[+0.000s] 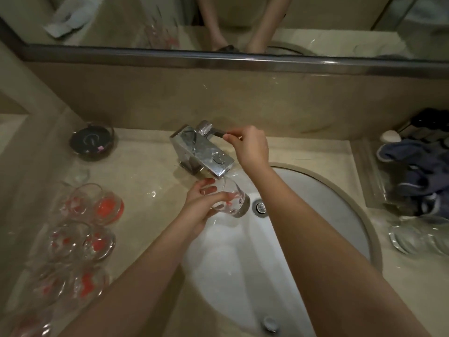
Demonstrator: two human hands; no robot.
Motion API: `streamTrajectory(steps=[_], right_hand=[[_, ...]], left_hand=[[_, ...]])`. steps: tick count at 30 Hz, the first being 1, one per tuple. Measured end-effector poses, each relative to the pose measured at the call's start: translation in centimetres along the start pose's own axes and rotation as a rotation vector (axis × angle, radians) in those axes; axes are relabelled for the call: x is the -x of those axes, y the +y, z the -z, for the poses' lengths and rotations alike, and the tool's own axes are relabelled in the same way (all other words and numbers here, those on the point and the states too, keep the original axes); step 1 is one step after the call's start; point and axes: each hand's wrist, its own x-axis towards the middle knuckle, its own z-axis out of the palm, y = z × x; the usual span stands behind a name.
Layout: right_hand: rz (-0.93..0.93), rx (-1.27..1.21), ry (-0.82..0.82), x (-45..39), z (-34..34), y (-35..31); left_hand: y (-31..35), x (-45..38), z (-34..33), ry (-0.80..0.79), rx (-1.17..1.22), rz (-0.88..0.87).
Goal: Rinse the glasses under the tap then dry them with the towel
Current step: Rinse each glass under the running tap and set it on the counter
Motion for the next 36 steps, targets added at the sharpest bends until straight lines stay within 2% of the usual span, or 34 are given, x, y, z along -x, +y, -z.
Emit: streamTrajectory(steps=[9, 14, 16, 18, 21, 23, 26, 28, 30, 33, 36], right_hand=[[0.011, -0.04, 0.052, -1.0, -0.4, 0.4], [-0.012, -0.149, -0.005, -1.0, -0.3, 1.8], [-0.129, -0.218, -0.046, 0.1, -0.3, 3.2], [-0.369, -0.247, -0.136, 1.7, -0.2, 5.3], [-0.825, -0.519, -0.523, 4.7, 0.2, 7.9], [-0.898, -0.795, -0.681, 5.7, 0.2, 8.7], [-0.852, -1.032, -0.565, 6.3, 0.0, 8.7], [-0.775, -1.014, -0.495, 6.4, 0.0, 8.9], [-0.701, -0.938, -0.48, 6.5, 0.3, 9.2], [-0.561, -0.824, -0.514, 6.6, 0.8, 9.5], [-0.373, -0.755, -0.589, 6.7, 0.7, 9.7]], left_hand=[[-0.2, -1.5, 0.4, -0.041, 0.044, 0.038], [-0.5, -1.6, 0.3, -0.087, 0.137, 0.057], [-0.5, -1.6, 0.2, -0.124, 0.189, 0.081], [-0.5, -1.6, 0.1, -0.178, 0.261, 0.095], [-0.5, -1.7, -0.4, -0.129, 0.37, 0.147], [-0.7, -1.9, -0.5, -0.111, 0.406, 0.127], [-0.8, -1.7, -0.2, -0.195, 0.153, 0.056], [-0.6, -1.3, 0.3, -0.164, -0.06, -0.042], [-0.3, -1.5, 0.9, -0.128, -0.17, -0.129], [0.3, -1.5, 1.0, -0.248, -0.241, -0.085], [1.2, -1.2, 0.1, -0.382, -0.193, 0.008]])
